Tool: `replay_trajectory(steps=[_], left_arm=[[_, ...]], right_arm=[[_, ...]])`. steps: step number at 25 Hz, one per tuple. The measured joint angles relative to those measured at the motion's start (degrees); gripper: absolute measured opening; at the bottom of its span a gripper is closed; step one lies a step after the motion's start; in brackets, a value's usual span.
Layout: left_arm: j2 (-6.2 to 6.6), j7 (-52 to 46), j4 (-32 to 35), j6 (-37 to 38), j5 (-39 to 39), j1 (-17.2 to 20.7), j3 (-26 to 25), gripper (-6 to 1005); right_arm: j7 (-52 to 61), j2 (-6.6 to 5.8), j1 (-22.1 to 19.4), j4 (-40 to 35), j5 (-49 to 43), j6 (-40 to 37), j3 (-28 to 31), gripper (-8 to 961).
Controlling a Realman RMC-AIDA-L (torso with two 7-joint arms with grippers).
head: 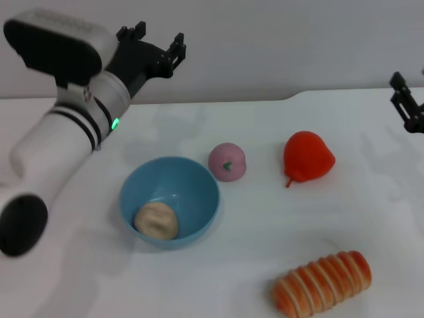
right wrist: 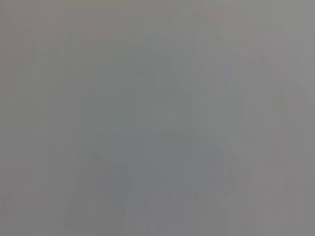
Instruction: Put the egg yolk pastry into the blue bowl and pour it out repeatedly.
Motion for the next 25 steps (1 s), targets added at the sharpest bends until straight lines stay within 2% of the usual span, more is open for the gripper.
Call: replay_trajectory(steps=[3, 7, 10, 25], left_arm=[[-0.04, -1.6, 2.7, 7.9, -0.1, 0.9, 4.7, 668], [-0.30, -8.5, 8.5, 16.3, -0.3, 1.3, 7.0, 667], [-0.03, -13.6, 12.5, 20.8, -0.3, 1.0, 9.0, 666], [-0.15, -16.0, 14.6, 21.9, 0.1, 1.9, 12.7, 666]], right_arm=[[0.0, -0.05, 0.3, 3.2, 4.4, -1.3, 0.3, 529], [0.2, 0.15, -0.2, 5.8, 10.6, -2.6, 0.4, 529], [0.6, 0.06, -0.2, 7.6, 13.0, -3.0, 0.4, 529], [5.7, -0.02, -0.4, 9.2, 13.4, -2.7, 0.6, 529]])
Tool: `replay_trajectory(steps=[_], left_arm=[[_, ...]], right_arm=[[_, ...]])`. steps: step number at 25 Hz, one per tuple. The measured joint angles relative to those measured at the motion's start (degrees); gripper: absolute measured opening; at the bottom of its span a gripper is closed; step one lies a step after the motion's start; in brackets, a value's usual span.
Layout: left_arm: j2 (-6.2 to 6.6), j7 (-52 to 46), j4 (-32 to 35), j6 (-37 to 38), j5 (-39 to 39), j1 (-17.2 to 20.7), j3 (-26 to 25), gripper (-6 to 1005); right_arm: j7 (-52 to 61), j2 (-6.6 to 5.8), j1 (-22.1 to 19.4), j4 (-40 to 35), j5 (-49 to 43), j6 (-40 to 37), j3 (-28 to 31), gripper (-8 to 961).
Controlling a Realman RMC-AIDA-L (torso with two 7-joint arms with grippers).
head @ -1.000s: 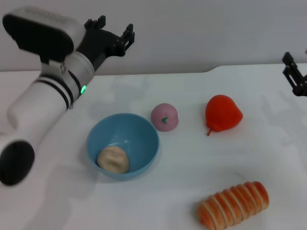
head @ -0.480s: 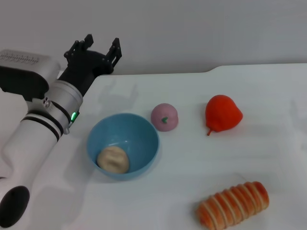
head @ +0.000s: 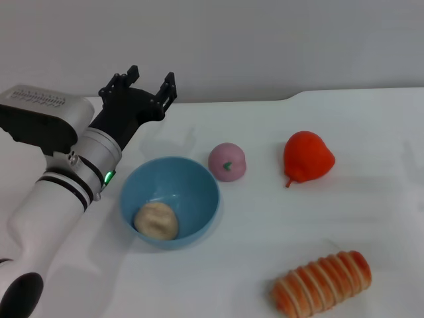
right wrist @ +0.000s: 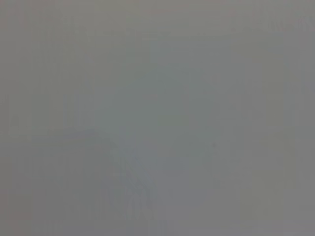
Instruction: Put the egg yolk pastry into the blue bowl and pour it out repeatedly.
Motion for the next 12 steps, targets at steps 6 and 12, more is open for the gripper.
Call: replay_trajectory(steps=[6, 12], left_arm=[[-0.06, 0.1, 0.0, 0.2, 0.0, -0.2, 0.1, 666], [-0.14, 0.0, 0.1, 0.2, -0.1, -0.4, 0.1, 666]], right_arm=[[-0.3, -0.05, 0.0, 0.3, 0.0, 0.1, 0.0, 529], [-0.3, -0.16, -0.1, 0.4, 0.0, 0.2, 0.0, 529]])
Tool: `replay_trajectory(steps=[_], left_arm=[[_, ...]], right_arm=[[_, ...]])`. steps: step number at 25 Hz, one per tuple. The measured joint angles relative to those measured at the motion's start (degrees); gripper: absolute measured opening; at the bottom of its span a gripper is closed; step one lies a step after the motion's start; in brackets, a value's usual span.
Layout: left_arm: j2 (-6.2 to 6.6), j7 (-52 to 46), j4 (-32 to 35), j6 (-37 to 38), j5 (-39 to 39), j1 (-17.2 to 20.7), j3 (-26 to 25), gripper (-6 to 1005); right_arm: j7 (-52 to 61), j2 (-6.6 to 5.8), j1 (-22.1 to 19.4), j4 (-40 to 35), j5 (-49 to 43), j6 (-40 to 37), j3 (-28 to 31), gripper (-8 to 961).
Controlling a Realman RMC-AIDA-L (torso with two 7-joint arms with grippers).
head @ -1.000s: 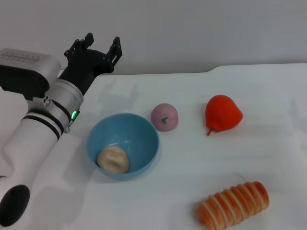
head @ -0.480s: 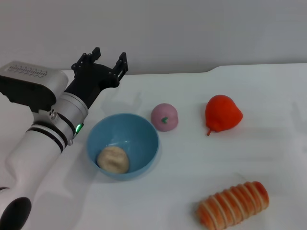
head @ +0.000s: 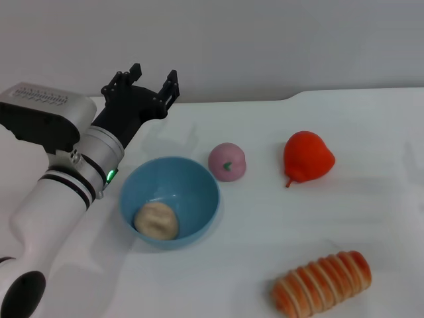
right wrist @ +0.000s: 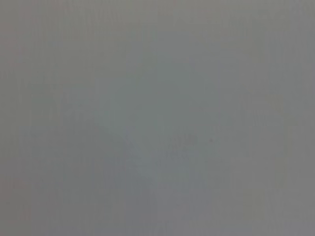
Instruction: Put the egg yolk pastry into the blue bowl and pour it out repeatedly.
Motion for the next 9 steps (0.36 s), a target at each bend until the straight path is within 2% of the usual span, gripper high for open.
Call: replay_trajectory(steps=[9], left_arm=[[0.00, 0.0, 0.4, 0.1, -0.2, -0.3, 0.0, 666]], right_arm=[[0.0, -0.08, 0.0, -0.1, 0.1, 0.0, 0.0, 529]])
